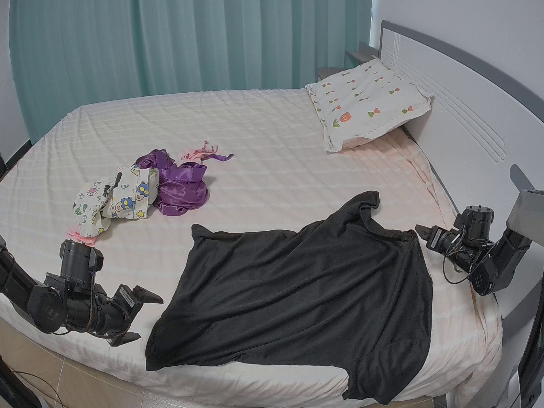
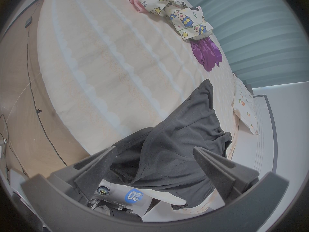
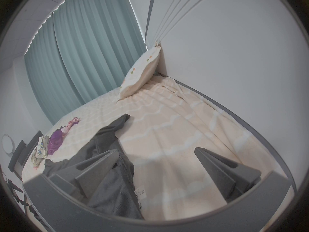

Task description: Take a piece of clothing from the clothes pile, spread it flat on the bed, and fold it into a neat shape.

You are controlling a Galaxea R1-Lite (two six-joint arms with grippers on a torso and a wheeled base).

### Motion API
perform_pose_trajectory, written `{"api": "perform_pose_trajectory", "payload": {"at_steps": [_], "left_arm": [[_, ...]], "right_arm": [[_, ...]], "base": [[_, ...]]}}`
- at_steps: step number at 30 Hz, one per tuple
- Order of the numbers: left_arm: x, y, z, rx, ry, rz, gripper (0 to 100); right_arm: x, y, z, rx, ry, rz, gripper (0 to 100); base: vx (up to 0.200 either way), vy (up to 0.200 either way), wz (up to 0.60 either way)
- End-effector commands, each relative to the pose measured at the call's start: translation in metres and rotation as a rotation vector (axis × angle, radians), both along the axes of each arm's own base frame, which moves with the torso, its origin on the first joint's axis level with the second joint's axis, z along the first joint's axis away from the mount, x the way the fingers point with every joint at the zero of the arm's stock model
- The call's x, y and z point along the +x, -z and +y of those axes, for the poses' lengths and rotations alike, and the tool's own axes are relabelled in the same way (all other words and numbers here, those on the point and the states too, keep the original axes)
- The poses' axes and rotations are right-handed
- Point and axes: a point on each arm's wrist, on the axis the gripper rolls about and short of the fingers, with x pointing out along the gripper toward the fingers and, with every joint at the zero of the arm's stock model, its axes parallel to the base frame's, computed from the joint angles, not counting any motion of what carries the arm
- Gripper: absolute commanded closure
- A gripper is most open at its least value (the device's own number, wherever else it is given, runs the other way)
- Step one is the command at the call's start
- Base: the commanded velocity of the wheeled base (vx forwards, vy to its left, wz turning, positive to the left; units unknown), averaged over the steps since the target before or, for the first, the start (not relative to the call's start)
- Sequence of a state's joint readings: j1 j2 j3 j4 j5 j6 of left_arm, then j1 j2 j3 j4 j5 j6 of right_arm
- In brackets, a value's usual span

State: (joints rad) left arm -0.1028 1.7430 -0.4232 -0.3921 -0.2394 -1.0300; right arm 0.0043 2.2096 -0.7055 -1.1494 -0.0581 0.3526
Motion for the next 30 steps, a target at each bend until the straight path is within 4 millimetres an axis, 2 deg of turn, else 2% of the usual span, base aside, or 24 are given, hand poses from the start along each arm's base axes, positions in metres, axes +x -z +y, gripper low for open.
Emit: {"api": "perform_pose_trajectory", "payload": {"at_steps": [1,4,7,9,13,19,22,26,30], "left_arm": [[0.0,0.0,0.0,-0.001,-0.001,-0.002,0],[0.0,0.0,0.0,-0.001,-0.001,-0.002,0],[0.0,-0.001,0.0,0.0,0.001,-0.004,0],[0.0,-0.001,0.0,0.0,0.001,-0.006,0],[0.0,-0.001,0.0,0.001,0.002,-0.008,0],[0.0,-0.001,0.0,0.001,0.002,-0.008,0],[0.0,-0.002,0.0,0.0,0.002,-0.009,0],[0.0,-0.001,0.0,0.001,0.002,-0.008,0],[0.0,-0.001,0.0,0.001,0.002,-0.008,0]], "right_arm": [[0.0,-0.009,0.01,0.017,-0.021,-0.032,0],[0.0,-0.012,0.022,0.048,-0.045,-0.038,0],[-0.001,-0.018,0.046,0.078,-0.091,-0.056,0],[0.001,-0.022,0.051,0.076,-0.099,-0.071,0],[0.005,-0.021,0.046,0.073,-0.08,-0.029,0],[0.008,-0.016,0.003,0.07,0.035,0.001,0],[0.005,-0.016,-0.006,0.078,0.053,0.005,0],[0.003,-0.023,-0.006,0.082,0.05,-0.015,0],[-0.004,-0.028,0.023,0.132,-0.012,-0.015,0]], "base": [[0.0,0.0,0.0],[0.0,0.0,0.0],[0.0,0.0,0.0],[0.0,0.0,0.0],[0.0,0.0,0.0],[0.0,0.0,0.0],[0.0,0.0,0.0],[0.0,0.0,0.0],[0.0,0.0,0.0]]}}
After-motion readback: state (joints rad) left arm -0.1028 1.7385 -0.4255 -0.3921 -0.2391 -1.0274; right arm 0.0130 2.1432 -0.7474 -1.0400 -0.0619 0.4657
